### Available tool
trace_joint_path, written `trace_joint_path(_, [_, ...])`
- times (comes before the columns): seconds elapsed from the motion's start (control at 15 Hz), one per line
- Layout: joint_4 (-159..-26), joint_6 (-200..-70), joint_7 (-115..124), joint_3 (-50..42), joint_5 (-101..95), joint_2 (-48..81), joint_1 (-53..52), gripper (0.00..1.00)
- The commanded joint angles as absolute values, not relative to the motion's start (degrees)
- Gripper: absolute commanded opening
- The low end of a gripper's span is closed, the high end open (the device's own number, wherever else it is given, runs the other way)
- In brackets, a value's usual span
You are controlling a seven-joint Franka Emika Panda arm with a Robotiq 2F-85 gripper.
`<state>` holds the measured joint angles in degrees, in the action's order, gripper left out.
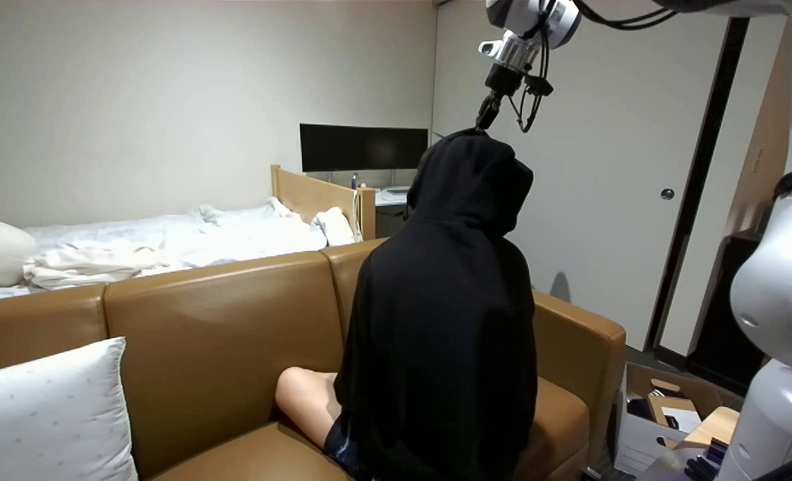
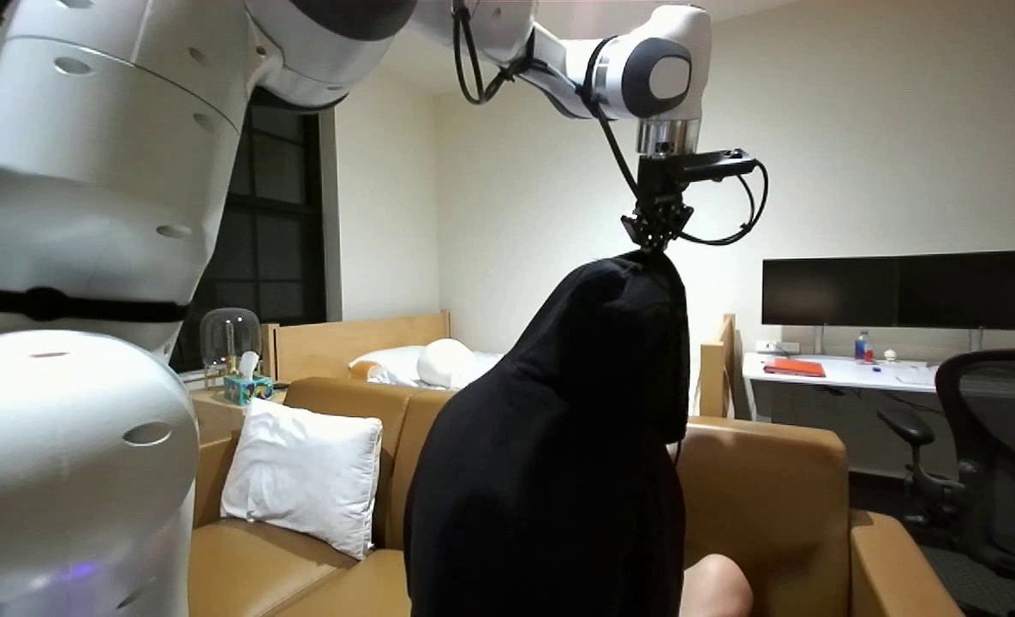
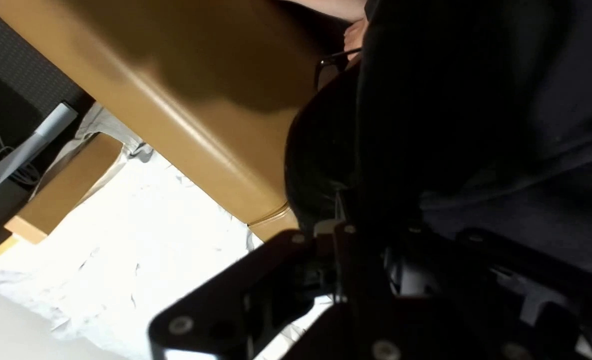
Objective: Cover the human's head with the hoodie
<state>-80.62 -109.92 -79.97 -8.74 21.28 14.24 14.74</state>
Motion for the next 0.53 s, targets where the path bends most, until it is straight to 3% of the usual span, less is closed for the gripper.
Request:
trace_joint_path(0.0, [-72.32,-110.14,-75.87,-7.08,21.51,22.1,15.8,0.02])
trace_joint_path(0.47, [-59.96,-108.71,-69.48,-4.78,18.93,31.77,17.33,0.02])
